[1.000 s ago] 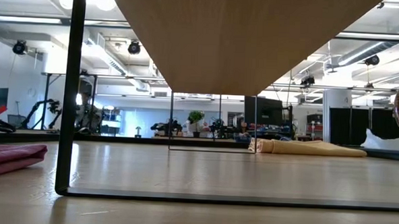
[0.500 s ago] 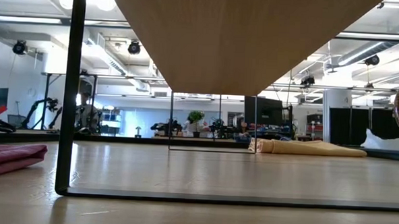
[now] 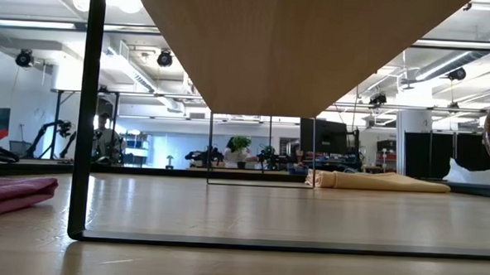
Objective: Stack small to large cups/mugs on shelf
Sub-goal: Put the green mug on the shelf
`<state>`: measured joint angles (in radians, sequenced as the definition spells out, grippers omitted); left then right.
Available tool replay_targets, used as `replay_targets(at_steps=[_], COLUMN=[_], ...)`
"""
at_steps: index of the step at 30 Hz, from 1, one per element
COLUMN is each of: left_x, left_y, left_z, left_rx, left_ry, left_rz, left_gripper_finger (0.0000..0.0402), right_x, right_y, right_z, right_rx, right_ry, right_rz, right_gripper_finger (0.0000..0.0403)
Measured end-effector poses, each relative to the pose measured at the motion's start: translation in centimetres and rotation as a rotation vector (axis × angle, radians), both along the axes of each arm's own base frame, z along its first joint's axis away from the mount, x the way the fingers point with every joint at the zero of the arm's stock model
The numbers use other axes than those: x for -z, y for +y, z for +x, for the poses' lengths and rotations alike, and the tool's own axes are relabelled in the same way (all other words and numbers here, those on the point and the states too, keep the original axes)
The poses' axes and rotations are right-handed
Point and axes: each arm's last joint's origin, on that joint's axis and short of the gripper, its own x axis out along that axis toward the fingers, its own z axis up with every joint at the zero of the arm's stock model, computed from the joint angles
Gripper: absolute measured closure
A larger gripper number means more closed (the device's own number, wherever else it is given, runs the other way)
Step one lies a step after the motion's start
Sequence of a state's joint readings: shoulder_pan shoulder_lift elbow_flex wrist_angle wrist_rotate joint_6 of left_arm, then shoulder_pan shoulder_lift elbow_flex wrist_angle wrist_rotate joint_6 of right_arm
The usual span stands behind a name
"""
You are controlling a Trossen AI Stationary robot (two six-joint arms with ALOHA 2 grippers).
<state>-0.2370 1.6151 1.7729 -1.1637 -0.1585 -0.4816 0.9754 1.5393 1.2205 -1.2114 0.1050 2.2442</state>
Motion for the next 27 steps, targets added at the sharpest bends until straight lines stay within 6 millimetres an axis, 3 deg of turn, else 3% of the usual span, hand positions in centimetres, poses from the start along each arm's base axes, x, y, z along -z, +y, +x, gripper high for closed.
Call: replay_targets(at_steps=[15, 27], left_x=[0.0, 0.0], left_y=[0.1, 0.1], left_z=[0.0, 0.0], left_rx=[0.012, 0.013], left_ry=[0.001, 0.001], left_rz=[0.008, 0.008], left_gripper_finger=[0.0301, 0.0301], right_x=[1.4, 3.5], right_y=[0.4, -0.7], right_z=[0.2, -0.5], right_rx=[-0.002, -0.034], right_ry=[0.047, 0.100], right_rz=[-0.055, -0.132], right_gripper_finger=[0.0261, 0.0351])
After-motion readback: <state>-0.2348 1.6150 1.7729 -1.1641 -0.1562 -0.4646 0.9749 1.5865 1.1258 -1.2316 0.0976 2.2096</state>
